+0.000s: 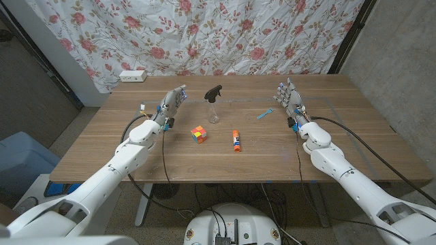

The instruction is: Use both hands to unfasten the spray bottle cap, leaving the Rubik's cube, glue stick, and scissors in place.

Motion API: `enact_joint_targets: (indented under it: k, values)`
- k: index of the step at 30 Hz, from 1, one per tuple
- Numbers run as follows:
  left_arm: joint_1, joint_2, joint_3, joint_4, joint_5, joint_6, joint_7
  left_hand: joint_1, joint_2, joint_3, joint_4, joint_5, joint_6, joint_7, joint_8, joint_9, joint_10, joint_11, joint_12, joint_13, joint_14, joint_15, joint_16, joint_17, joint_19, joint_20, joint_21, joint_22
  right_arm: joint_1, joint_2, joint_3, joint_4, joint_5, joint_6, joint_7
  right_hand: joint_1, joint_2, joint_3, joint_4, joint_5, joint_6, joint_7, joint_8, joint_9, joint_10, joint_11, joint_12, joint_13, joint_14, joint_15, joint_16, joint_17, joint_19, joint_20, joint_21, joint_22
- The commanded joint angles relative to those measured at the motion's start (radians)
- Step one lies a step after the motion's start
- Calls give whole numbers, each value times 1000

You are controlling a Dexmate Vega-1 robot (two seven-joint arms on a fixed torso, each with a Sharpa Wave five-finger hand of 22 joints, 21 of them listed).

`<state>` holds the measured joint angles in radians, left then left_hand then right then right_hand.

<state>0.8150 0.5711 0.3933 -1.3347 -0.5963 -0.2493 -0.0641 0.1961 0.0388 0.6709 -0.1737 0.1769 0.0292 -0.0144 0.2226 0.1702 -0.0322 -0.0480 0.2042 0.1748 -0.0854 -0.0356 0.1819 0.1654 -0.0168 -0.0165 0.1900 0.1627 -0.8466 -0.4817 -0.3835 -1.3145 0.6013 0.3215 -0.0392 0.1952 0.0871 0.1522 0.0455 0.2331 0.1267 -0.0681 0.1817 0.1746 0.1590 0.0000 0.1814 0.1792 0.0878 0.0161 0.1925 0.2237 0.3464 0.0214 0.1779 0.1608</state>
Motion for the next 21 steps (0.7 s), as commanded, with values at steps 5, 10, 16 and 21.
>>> enact_joint_targets:
  k: [5, 10, 16, 21]
  values:
    - [-30, 43, 20, 42, 21, -29, -102, 30, -10, 3, -14, 0, 23, -11, 7, 4, 22, -14, 3, 2, 18, -12, 4, 3, 19, -6, 3, 3, -39, -19, 12, -54, -7, -21, -46, 1, 11, 6, -1, 6, 8, -3, 5, 4, 7, 3, 5, 3, 4, -3, 4, 1, 1, -2, 4, 5]
    - [-41, 48, 22, 61, 21, -46, -135, 42, -17, 4, -17, 1, 32, -18, 9, 5, 32, -23, 3, 2, 25, -14, 4, 3, 23, -6, 1, 2, -49, -20, 16, -65, -7, -21, -56, 1, 12, 7, -2, 6, 8, -3, 5, 4, 6, 4, 5, 3, 4, -2, 5, 0, 1, -2, 4, 5]
    - [-61, 58, 31, 74, 15, -39, -187, 60, -28, 7, -19, 4, 25, -14, 5, 5, 28, -22, -3, 3, 25, -11, 1, 3, 12, 9, -6, 2, -48, -12, 16, -57, -1, -12, -50, 0, 12, 8, -3, 6, 8, -4, 5, 4, 6, 4, 5, 3, 4, -2, 6, -2, 1, -1, 5, 5]
    - [-71, 67, 38, 82, 23, -45, -213, 77, -34, 11, -19, 6, 13, -10, -1, 5, 18, -20, -10, 3, 18, -5, -3, 3, 0, 17, -11, 2, -39, -8, 11, -49, -5, -12, -46, -5, 12, 7, -1, 6, 6, -5, 4, 4, 5, 5, 5, 3, 4, -1, 7, -2, 1, -1, 5, 5]
